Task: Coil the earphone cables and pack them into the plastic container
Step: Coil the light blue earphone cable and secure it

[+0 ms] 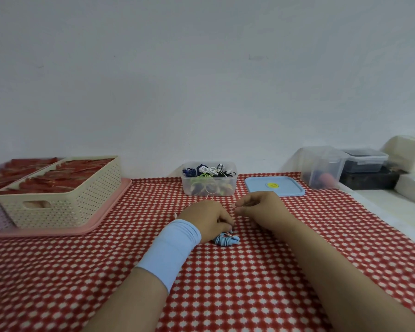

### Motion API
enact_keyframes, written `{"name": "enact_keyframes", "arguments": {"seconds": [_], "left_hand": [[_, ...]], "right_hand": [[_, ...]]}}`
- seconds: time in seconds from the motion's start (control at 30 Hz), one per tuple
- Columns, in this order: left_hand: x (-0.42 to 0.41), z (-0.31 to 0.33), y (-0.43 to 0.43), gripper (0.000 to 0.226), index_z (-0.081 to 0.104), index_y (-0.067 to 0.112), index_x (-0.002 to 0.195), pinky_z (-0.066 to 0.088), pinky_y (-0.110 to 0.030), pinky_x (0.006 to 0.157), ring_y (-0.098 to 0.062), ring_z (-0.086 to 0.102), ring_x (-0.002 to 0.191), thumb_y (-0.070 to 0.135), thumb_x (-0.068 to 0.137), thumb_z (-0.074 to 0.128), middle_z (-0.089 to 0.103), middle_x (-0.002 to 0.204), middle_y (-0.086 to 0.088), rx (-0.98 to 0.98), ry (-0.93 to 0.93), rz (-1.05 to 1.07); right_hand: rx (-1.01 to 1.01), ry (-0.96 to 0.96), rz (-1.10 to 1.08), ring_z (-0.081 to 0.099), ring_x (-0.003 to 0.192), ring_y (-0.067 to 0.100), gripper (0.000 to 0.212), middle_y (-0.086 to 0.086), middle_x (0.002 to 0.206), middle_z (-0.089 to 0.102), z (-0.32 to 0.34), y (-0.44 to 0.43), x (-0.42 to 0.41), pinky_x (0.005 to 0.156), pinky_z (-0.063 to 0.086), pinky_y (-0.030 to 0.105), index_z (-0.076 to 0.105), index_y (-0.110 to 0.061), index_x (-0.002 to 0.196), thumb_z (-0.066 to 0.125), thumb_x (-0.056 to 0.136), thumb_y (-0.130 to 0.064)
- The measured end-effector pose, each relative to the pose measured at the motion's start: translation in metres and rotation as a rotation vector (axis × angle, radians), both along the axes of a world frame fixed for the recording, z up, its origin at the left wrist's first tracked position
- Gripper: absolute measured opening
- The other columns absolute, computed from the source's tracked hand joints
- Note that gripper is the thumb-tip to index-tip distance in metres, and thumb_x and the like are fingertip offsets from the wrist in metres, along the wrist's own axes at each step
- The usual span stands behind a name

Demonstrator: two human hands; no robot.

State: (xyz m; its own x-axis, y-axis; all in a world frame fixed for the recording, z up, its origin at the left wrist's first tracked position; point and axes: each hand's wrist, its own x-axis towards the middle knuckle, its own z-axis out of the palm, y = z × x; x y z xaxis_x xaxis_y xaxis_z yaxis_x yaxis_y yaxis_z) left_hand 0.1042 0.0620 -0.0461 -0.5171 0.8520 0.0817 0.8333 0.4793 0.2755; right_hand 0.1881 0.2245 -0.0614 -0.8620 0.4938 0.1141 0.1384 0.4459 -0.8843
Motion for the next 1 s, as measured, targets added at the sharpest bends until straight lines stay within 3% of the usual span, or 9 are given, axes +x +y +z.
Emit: {"name": "enact_keyframes", "arguments": {"seconds": [0.07, 0.2, 0.3, 0.37, 0.47, 0.53, 0.67, 0.8, 1.0], "left_hand": [[-0.001, -0.003, -0.004, 0.015, 0.076, 0.033, 0.102, 0.050, -0.027, 0.089, -0.002, 0.061, 0.093, 0.032, 0.090, 0.067, 0.071, 0.103, 0.017, 0.086, -0.093, 0.015], [-0.003, -0.010, -0.016, 0.012, 0.074, 0.026, 0.101, 0.051, -0.020, 0.087, 0.006, 0.067, 0.077, 0.023, 0.092, 0.066, 0.076, 0.086, 0.012, 0.448, -0.408, 0.118], [-0.001, -0.010, -0.020, 0.015, 0.069, 0.018, 0.109, 0.043, -0.012, 0.051, 0.001, 0.051, 0.044, 0.019, 0.095, 0.062, 0.077, 0.086, 0.003, 0.625, -0.635, 0.243], [0.000, -0.009, -0.021, 0.017, 0.069, 0.016, 0.110, 0.037, -0.016, 0.045, -0.006, 0.040, 0.042, 0.020, 0.096, 0.061, 0.077, 0.085, 0.006, 0.670, -0.690, 0.288], [0.003, -0.010, -0.020, 0.014, 0.071, 0.016, 0.106, 0.038, -0.015, 0.044, -0.002, 0.042, 0.040, 0.020, 0.094, 0.064, 0.075, 0.074, 0.009, 0.706, -0.729, 0.295], [0.002, -0.011, -0.021, 0.014, 0.073, 0.018, 0.104, 0.037, -0.015, 0.043, -0.004, 0.040, 0.041, 0.021, 0.092, 0.067, 0.068, 0.060, 0.012, 0.733, -0.746, 0.299], [-0.001, -0.013, -0.023, 0.016, 0.073, 0.022, 0.106, 0.040, -0.015, 0.047, -0.007, 0.041, 0.045, 0.023, 0.093, 0.065, 0.075, 0.076, 0.006, 0.728, -0.778, 0.253], [-0.002, -0.015, -0.024, 0.016, 0.073, 0.025, 0.107, 0.043, -0.014, 0.051, -0.008, 0.043, 0.046, 0.024, 0.095, 0.062, 0.062, 0.054, 0.008, 0.714, -0.757, 0.241], [-0.005, -0.016, -0.024, 0.018, 0.074, 0.019, 0.108, 0.047, -0.021, 0.060, -0.008, 0.045, 0.047, 0.022, 0.096, 0.060, 0.077, 0.089, 0.000, 0.692, -0.774, 0.186]], "right_hand": [[-0.091, 0.026, 0.023, 0.052, 0.043, 0.003, 0.007, -0.001, 0.070, 0.073, 0.003, -0.002, 0.003, 0.047, 0.045, 0.016, 0.079, -0.013, 0.090, 0.082, 0.084, -0.013], [-0.295, 0.061, 0.083, 0.050, 0.047, 0.010, 0.011, -0.004, 0.065, 0.068, 0.010, -0.006, 0.006, 0.041, 0.038, 0.020, 0.080, -0.014, 0.097, 0.080, 0.086, -0.016], [-0.433, 0.070, 0.139, 0.046, 0.048, 0.011, 0.013, -0.001, 0.063, 0.063, 0.012, -0.009, 0.005, 0.040, 0.030, 0.020, 0.080, -0.013, 0.100, 0.076, 0.088, -0.010], [-0.487, 0.052, 0.180, 0.045, 0.048, 0.011, 0.014, -0.002, 0.060, 0.064, 0.012, -0.012, 0.005, 0.039, 0.027, 0.019, 0.080, -0.013, 0.099, 0.073, 0.089, -0.007], [-0.504, 0.029, 0.219, 0.046, 0.050, 0.012, 0.011, 0.005, 0.079, 0.074, 0.011, -0.014, 0.004, 0.040, 0.026, 0.020, 0.082, -0.014, 0.095, 0.074, 0.088, -0.012], [-0.518, 0.019, 0.226, 0.046, 0.052, 0.012, 0.010, 0.001, 0.074, 0.071, 0.010, -0.014, 0.003, 0.040, 0.026, 0.020, 0.083, -0.017, 0.092, 0.075, 0.088, -0.014], [-0.528, -0.004, 0.273, 0.046, 0.055, 0.012, 0.020, 0.001, 0.076, 0.068, 0.009, -0.015, 0.001, 0.041, 0.026, 0.020, 0.082, -0.017, 0.099, 0.077, 0.080, -0.020], [-0.562, -0.019, 0.340, 0.049, 0.053, 0.011, 0.028, 0.002, 0.088, 0.074, 0.010, -0.016, 0.002, 0.041, 0.025, 0.019, 0.081, -0.014, 0.103, 0.076, 0.076, -0.021], [-0.577, -0.026, 0.340, 0.050, 0.054, 0.012, 0.035, 0.006, 0.095, 0.074, 0.007, -0.016, 0.001, 0.038, 0.028, 0.018, 0.080, -0.011, 0.106, 0.077, 0.072, -0.022]]}}
